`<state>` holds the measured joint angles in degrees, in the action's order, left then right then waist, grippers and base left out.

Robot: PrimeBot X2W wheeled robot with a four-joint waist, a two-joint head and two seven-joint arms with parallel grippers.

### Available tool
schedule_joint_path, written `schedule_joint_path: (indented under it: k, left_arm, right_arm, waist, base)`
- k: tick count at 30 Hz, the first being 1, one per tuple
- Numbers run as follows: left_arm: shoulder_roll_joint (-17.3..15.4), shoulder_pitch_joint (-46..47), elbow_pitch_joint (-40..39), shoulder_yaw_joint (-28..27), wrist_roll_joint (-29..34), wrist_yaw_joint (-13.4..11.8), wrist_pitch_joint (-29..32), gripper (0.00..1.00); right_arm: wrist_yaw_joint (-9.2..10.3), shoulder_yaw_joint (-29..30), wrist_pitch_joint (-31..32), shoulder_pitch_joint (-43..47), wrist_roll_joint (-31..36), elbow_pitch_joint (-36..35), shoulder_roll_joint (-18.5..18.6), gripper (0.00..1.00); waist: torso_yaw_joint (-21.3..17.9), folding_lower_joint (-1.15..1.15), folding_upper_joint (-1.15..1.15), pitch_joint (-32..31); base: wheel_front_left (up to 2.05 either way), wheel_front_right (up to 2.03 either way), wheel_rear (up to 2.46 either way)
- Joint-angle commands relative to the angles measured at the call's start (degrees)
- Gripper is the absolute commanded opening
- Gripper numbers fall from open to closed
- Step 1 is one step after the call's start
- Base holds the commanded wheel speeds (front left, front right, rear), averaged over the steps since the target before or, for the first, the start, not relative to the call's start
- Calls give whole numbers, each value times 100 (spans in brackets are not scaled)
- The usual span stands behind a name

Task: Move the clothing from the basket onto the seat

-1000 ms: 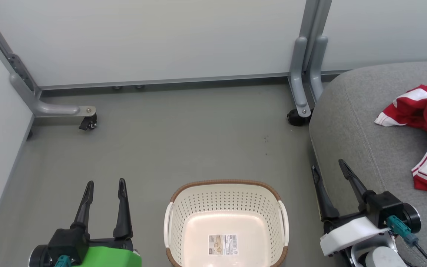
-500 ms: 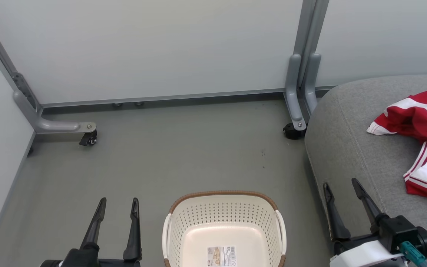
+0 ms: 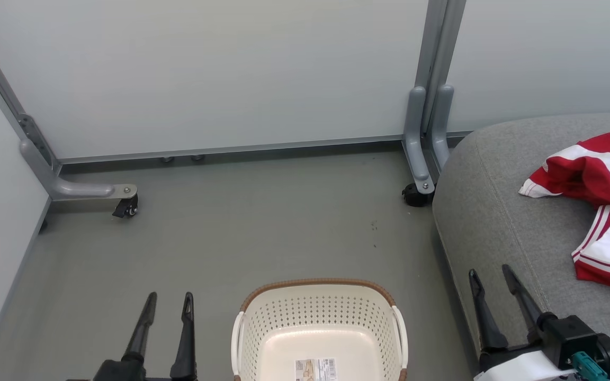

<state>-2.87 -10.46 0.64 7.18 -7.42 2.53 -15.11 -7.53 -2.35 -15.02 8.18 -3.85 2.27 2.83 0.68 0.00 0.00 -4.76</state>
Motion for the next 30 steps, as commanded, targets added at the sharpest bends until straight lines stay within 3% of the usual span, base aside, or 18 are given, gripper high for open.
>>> schedule_joint_path:
  k: [1, 30]
  left_arm:
    - [0, -11, 24, 10, -17, 2, 0, 0]
    - [-161, 585, 515, -248, -3104, 173, 569, 0]
  right_arm:
    - [0, -8, 0, 10, -17, 27, -5, 0]
    - [2, 96, 577, -495, -3216, 427, 145, 0]
  waist:
    - [0, 0, 0, 1]
    - [-15, 0, 0, 110]
  base:
    - [0, 0, 0]
    - [0, 0, 0]
